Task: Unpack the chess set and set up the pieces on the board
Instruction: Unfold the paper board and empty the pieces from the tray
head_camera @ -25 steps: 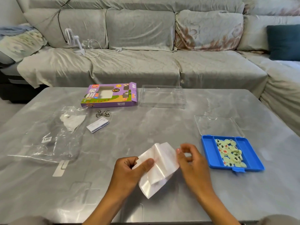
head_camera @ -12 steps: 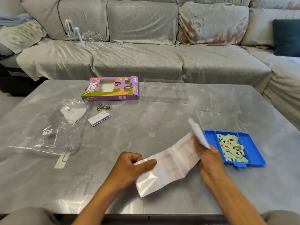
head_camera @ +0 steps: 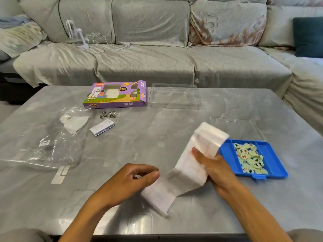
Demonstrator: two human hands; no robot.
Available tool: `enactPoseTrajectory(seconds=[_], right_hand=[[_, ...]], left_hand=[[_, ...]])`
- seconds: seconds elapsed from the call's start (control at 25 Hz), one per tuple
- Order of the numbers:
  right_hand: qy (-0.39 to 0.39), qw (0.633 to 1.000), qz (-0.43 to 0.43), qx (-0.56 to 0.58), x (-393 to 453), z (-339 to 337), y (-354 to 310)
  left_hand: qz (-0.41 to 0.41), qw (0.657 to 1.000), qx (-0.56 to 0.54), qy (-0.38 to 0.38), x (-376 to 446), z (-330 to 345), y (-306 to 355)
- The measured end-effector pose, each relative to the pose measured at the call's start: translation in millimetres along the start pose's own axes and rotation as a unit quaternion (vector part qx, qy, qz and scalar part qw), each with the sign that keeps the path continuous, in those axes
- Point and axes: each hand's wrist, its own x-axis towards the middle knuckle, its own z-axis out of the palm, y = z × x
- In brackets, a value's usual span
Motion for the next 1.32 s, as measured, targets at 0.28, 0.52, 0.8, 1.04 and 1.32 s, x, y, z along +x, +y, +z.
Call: enactPoseTrajectory(seconds=[0.28,0.52,0.8,1.04,1.32], right_hand=[[-0.088,0.995,0.035,-0.021,-8.4,20.9,9.9],[0.069,0.948,-0.261,-0.167,-34.9,26.2,11.8],[-0.059,0.962,-0.142,-0.226,-43.7,46.4,21.8],[-0.025,0.986,-0.075,-0.147,-35.5,35.1,17.8],[-0.015,0.996,0.072,-0.050,-8.6,6.8,19.7]], left_hand=[[0.009,0.995,-0.101,-0.005,7.7,26.9,8.2],[0.014,0.982,-0.147,0.120,7.4,33.7,9.6],[0.079,0.976,-0.028,0.199,12.1,56.5,-1.2],[0.040,0.976,-0.108,0.186,17.9,51.8,-4.6],[-0.093,0.947,-0.083,0.295,31.0,21.6,-39.9]])
